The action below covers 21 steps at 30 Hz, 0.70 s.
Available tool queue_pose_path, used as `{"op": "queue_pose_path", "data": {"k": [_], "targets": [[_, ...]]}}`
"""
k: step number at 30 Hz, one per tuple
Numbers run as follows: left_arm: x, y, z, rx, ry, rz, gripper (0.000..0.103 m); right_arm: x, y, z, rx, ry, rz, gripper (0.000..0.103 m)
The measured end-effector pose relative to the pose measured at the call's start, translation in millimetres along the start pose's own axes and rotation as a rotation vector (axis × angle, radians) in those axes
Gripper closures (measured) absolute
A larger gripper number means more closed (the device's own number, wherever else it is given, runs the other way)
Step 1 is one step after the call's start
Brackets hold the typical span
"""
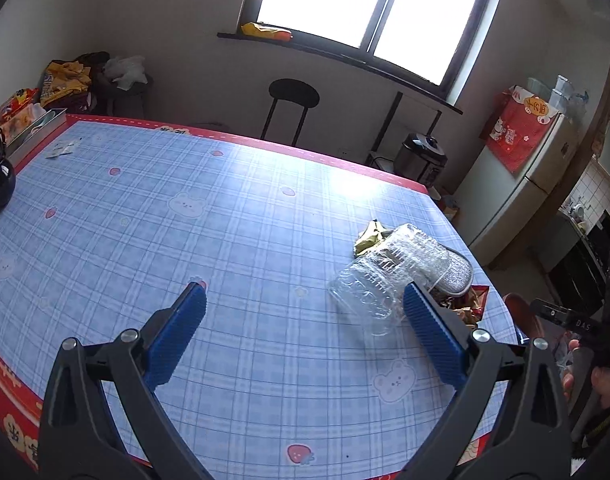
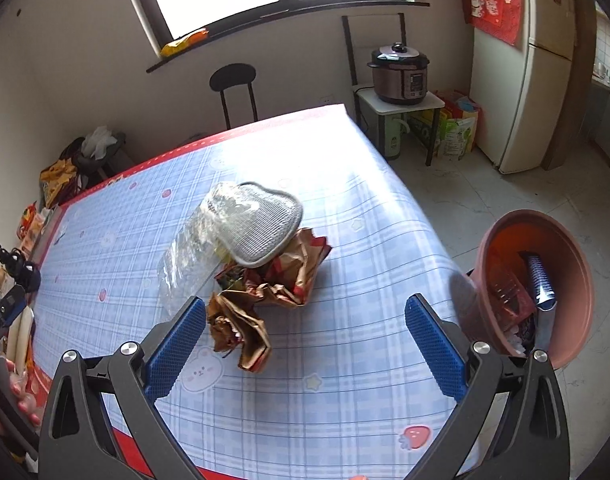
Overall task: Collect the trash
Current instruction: 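Move both open tools back over the table to the remaining trash, then grasp the brown paper bag with the right tool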
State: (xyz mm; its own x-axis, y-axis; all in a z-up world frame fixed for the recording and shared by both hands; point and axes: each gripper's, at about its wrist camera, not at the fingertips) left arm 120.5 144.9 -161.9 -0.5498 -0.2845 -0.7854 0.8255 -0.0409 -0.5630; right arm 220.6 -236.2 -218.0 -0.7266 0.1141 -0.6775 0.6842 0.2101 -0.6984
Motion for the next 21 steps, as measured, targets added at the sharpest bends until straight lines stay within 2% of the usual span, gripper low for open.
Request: {"op": "queue_pose_path", "data": {"k": [5,11,14,17,20,21], "targets": [[-1,6,-36,-0.024,-0.016,-0.020,0.006,18,41,-42,-0.016,0.013,-0.083,0.005],[-3,5,-62,-0.028,0.000,-0.029,0.006,33,74,-57,0.063,0.088,-0.116,0.006],[0,3,-72,-0.036,0.008,-0.037,0.006,36,86,-60,0.118,0.108,-0.119,0.010],[2,1,-82,-0.048,0.001,-0.043,0.006,38,96,-55,0.151,0.147,-0.135,0.020],[2,0,-92,-0.056,-0.018,-0.042,0.006,40,99,-50,0.126,0.197,-0.144,0.035],[2,0,-93,-0.059,-0.024,-0.041,0.006,40,98,-51,0.121,0.196,-0.144,0.036]]}}
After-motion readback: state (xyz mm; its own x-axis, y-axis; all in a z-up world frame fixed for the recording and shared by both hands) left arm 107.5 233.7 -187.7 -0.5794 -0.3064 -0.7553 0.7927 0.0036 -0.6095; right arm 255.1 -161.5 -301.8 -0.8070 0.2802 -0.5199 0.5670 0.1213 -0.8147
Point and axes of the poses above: each gripper's, at about its wrist camera, not at the fingertips, and y roughly the way its jaws point, z to its right, x to its underside, and after that the axes turned 8 degrees about z, right-handed
